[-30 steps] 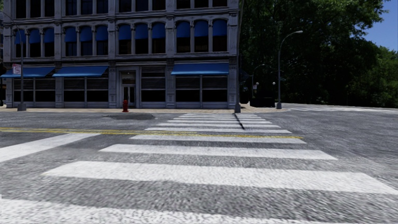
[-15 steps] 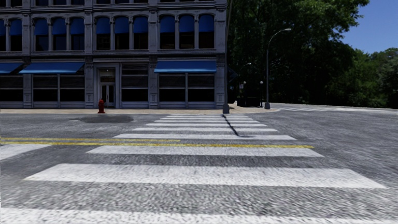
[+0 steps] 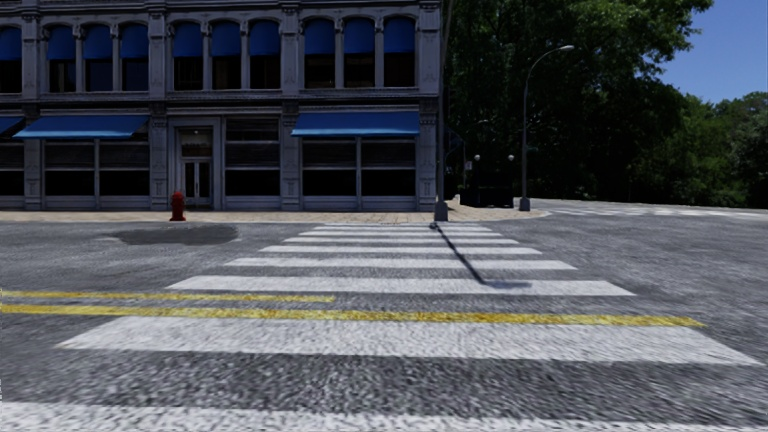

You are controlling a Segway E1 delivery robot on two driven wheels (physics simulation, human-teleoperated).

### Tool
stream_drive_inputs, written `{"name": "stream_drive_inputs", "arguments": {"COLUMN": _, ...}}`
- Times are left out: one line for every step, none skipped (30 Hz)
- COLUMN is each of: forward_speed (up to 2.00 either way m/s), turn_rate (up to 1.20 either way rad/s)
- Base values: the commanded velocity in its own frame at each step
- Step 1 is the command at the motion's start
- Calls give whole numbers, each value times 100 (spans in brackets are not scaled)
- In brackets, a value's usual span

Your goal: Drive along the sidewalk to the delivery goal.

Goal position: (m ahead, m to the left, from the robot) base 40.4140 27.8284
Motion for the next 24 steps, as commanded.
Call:
{"name": "stream_drive_inputs", "arguments": {"forward_speed": 200, "turn_rate": 0}}
{"name": "stream_drive_inputs", "arguments": {"forward_speed": 200, "turn_rate": 0}}
{"name": "stream_drive_inputs", "arguments": {"forward_speed": 200, "turn_rate": 0}}
{"name": "stream_drive_inputs", "arguments": {"forward_speed": 200, "turn_rate": 0}}
{"name": "stream_drive_inputs", "arguments": {"forward_speed": 200, "turn_rate": 0}}
{"name": "stream_drive_inputs", "arguments": {"forward_speed": 200, "turn_rate": 0}}
{"name": "stream_drive_inputs", "arguments": {"forward_speed": 200, "turn_rate": 0}}
{"name": "stream_drive_inputs", "arguments": {"forward_speed": 200, "turn_rate": 0}}
{"name": "stream_drive_inputs", "arguments": {"forward_speed": 200, "turn_rate": 0}}
{"name": "stream_drive_inputs", "arguments": {"forward_speed": 200, "turn_rate": 0}}
{"name": "stream_drive_inputs", "arguments": {"forward_speed": 200, "turn_rate": 0}}
{"name": "stream_drive_inputs", "arguments": {"forward_speed": 200, "turn_rate": 0}}
{"name": "stream_drive_inputs", "arguments": {"forward_speed": 200, "turn_rate": 0}}
{"name": "stream_drive_inputs", "arguments": {"forward_speed": 200, "turn_rate": 0}}
{"name": "stream_drive_inputs", "arguments": {"forward_speed": 200, "turn_rate": 0}}
{"name": "stream_drive_inputs", "arguments": {"forward_speed": 200, "turn_rate": 0}}
{"name": "stream_drive_inputs", "arguments": {"forward_speed": 200, "turn_rate": 0}}
{"name": "stream_drive_inputs", "arguments": {"forward_speed": 200, "turn_rate": 0}}
{"name": "stream_drive_inputs", "arguments": {"forward_speed": 200, "turn_rate": 0}}
{"name": "stream_drive_inputs", "arguments": {"forward_speed": 200, "turn_rate": 0}}
{"name": "stream_drive_inputs", "arguments": {"forward_speed": 200, "turn_rate": 0}}
{"name": "stream_drive_inputs", "arguments": {"forward_speed": 200, "turn_rate": 0}}
{"name": "stream_drive_inputs", "arguments": {"forward_speed": 200, "turn_rate": 0}}
{"name": "stream_drive_inputs", "arguments": {"forward_speed": 200, "turn_rate": 0}}
